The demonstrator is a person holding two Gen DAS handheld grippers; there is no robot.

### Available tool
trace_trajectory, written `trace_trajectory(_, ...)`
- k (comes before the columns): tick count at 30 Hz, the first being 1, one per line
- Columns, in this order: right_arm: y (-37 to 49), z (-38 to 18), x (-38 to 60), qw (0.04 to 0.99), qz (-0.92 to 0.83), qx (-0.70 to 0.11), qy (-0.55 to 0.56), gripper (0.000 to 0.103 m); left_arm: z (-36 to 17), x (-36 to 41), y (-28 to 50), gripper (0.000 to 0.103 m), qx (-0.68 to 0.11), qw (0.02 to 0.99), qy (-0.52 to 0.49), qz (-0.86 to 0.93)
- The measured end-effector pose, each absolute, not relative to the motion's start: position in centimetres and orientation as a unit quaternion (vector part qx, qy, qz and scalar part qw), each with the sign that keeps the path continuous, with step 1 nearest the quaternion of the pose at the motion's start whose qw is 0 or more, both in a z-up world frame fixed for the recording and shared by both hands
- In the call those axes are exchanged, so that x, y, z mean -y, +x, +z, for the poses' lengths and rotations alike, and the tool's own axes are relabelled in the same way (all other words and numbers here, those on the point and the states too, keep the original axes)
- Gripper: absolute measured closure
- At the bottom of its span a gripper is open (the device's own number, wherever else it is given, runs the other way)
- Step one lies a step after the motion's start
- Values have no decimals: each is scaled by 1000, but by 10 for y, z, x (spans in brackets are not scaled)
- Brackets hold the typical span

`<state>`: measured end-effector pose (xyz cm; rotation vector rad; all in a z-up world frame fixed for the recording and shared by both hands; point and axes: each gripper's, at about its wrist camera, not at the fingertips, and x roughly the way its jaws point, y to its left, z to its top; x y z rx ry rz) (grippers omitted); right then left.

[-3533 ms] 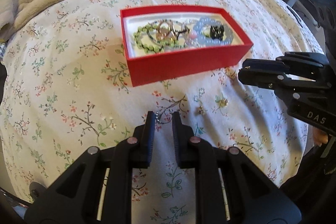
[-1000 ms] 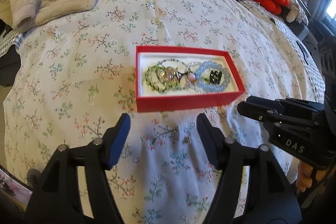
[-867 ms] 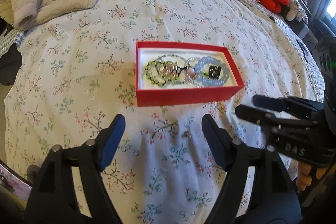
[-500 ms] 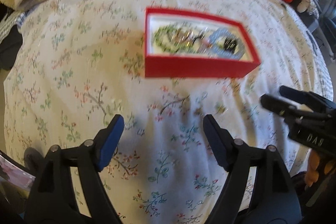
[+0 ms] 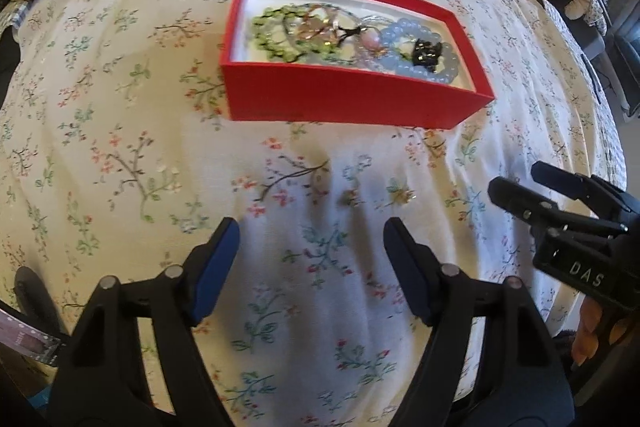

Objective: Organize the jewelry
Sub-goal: 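Lower the left gripper onto the small silver stud earring and close it, then grasp the small gold earring with the right gripper while the left holds the stud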

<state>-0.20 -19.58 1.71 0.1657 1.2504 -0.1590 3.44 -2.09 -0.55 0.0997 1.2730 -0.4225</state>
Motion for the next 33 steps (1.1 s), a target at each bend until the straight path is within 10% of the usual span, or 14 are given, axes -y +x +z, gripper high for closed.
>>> trace_trajectory(11,-1,17,198,804,-76,-584,86,31,-20,48,40,76,-602,773,32,-198)
trace_trajectory(33,1,12,196,798,-63,-592,92,31,-21,32,46,90,-598,780,25,-182)
